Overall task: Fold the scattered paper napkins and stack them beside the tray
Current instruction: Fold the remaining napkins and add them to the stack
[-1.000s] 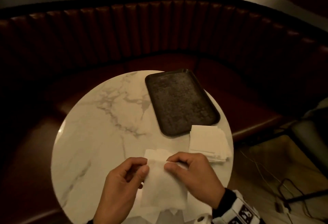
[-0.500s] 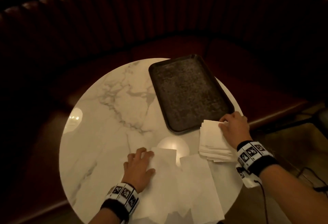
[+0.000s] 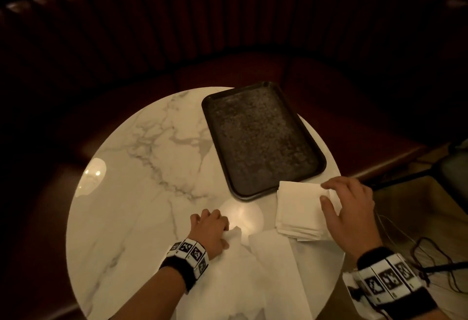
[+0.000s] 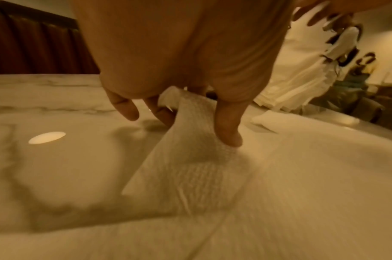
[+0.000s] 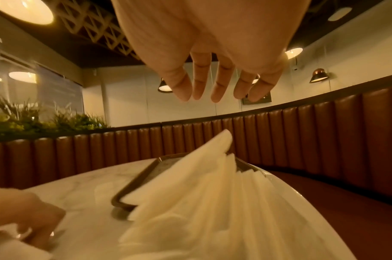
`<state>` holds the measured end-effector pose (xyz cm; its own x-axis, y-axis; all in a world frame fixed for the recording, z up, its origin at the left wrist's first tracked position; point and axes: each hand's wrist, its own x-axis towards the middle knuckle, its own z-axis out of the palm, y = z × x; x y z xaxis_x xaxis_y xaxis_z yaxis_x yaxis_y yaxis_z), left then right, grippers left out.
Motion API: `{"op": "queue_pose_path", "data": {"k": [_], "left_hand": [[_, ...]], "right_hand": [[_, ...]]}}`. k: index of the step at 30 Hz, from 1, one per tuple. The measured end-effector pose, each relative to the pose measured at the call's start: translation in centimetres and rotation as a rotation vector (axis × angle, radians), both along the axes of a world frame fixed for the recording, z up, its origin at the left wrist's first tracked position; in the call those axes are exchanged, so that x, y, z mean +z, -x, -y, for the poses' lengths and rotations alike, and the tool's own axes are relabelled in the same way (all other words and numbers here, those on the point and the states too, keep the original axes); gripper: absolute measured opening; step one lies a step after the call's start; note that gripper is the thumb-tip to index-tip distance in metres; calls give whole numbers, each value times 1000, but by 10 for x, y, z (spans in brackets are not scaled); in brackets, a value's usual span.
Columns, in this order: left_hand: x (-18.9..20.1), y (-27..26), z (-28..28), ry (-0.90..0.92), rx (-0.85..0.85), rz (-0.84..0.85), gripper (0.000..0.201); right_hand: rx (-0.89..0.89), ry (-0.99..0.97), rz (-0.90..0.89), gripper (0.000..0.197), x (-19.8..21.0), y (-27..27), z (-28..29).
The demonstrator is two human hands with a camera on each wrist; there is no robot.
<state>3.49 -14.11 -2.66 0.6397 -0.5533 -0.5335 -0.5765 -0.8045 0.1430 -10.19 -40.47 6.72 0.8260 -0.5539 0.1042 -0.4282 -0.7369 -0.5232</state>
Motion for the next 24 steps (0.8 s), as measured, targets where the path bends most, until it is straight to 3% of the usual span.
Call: {"op": "queue_pose_path", "data": {"k": [4, 8, 12, 16, 18, 24], "left_hand": [[4, -7, -10, 93, 74, -134, 40], [34, -10, -40, 411, 219, -251, 25], [68, -6, -78, 608, 316, -192, 22], [71, 8, -109, 711, 363, -159, 25], [65, 16, -118, 740, 360, -90, 18], [50, 25, -130, 687, 383, 6, 35]], "right_hand": [[7, -37, 48, 27, 8, 21, -24], [93, -193, 14, 25, 11, 29, -57], [313, -430, -117, 19, 13, 19, -92], [518, -420, -195, 20, 3, -1, -130], [551, -383, -201, 25, -10, -16, -149], [514, -303, -312, 28, -40, -34, -182]]}}
